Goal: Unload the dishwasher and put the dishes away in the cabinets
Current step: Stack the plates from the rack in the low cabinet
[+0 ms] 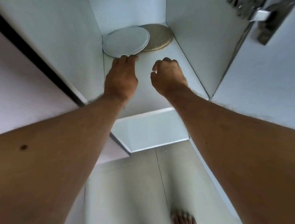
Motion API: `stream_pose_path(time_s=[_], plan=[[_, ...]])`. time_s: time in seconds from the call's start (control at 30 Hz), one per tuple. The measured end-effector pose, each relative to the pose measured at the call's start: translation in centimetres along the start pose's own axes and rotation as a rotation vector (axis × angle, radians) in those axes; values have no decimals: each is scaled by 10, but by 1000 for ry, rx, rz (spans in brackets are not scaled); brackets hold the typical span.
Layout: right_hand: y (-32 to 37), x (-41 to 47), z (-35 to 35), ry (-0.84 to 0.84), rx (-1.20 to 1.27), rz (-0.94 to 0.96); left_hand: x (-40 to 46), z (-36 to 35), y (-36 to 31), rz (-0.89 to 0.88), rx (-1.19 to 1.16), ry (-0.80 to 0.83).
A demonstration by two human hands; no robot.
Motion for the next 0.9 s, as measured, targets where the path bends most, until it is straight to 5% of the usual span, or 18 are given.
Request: stream_pose_path(time_s=[0.3, 0.57, 0.9], plan=[[64, -99, 144, 47, -21, 2, -64, 162, -52, -75, -114, 81], [109, -178, 256, 147, -50, -37, -116, 304, -81, 361, -275, 185], [110, -246, 358, 112, -14, -203, -147, 387, -140, 176, -284, 291]])
Point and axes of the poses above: each hand's wrist, its own x-axis towards the middle knuckle, its own z-axis out of the back of the hand, y = z × x, the point moved 6 cm from there along x, towards the middle knuckle, and after that the axes turned 2 degrees about -y, right-handed, at the moved point
